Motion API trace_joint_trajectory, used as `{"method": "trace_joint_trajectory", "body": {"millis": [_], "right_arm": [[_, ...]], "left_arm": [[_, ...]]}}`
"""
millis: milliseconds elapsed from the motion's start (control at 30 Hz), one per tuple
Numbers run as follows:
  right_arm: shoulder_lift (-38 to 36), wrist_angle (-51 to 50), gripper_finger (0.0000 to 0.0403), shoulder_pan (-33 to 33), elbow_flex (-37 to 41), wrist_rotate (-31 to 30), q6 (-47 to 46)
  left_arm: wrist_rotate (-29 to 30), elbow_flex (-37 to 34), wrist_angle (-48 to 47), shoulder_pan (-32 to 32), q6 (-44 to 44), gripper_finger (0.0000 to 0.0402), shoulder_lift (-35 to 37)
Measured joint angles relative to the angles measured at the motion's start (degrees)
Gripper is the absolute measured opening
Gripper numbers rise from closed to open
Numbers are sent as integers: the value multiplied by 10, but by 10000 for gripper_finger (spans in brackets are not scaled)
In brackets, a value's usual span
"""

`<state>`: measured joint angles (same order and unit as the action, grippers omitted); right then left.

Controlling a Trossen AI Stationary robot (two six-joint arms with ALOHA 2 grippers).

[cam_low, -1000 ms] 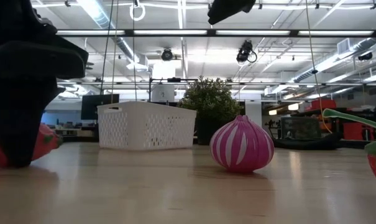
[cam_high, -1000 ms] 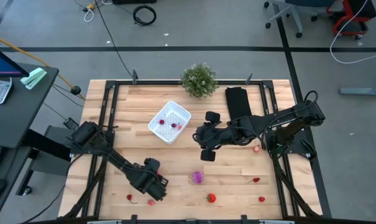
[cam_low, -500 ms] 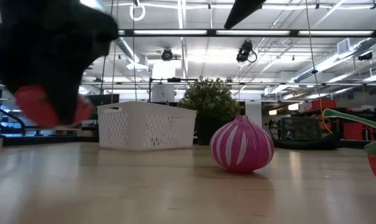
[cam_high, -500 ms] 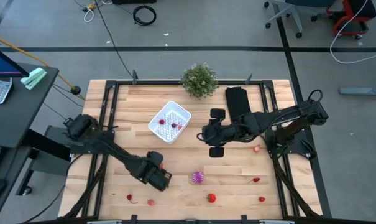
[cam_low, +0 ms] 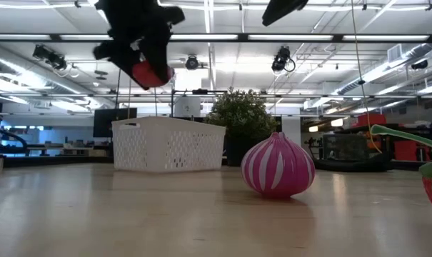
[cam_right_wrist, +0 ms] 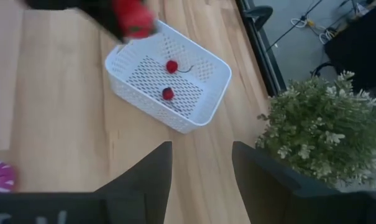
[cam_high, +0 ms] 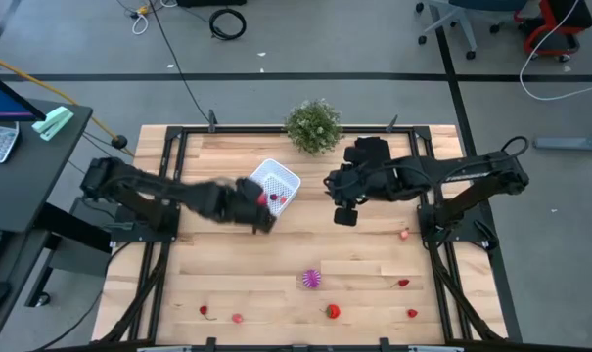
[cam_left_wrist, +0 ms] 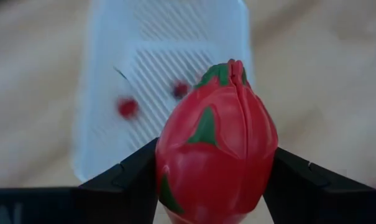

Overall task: Pick and placing Produce into tupperware
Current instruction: Put the pink dragon fruit into the white basket, then put the violet onion into the white basket

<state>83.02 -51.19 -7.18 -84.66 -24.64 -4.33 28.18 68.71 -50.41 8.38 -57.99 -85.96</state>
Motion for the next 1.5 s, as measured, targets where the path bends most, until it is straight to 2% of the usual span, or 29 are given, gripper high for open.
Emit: {"method": "trace_joint_trajectory", "body": {"millis": [100,200,367,600,733,900,1100,1200,1300,1400,1500], "right_arm": [[5,0,176,4,0,0,-1],[15,0,176,3,0,1,-2],[24,-1,176,3,0,2,-31],[27,-1,176,3,0,3,-43],[27,-1,176,3,0,3,-51],[27,-2,176,3,0,3,-51],[27,-2,176,3,0,3,-50],[27,-2,176,3,0,3,-46],[27,-1,176,3,0,18,-46],[27,2,176,3,3,59,-47],[27,3,176,1,22,124,-49]], "left_arm": [[-9,1,1,-67,61,230,-1],[-58,1,12,-125,107,227,-20],[-112,0,29,-175,165,238,-67],[-177,0,48,-193,211,236,-149],[-180,0,54,-192,247,240,-177],[-178,0,71,-192,292,268,-188],[-178,0,70,-192,289,281,-181],[-185,12,12,-195,287,273,-161],[-191,64,-124,-200,268,261,-146],[-190,135,-237,-201,222,250,-133],[-188,209,-295,-191,200,241,-120]]}}
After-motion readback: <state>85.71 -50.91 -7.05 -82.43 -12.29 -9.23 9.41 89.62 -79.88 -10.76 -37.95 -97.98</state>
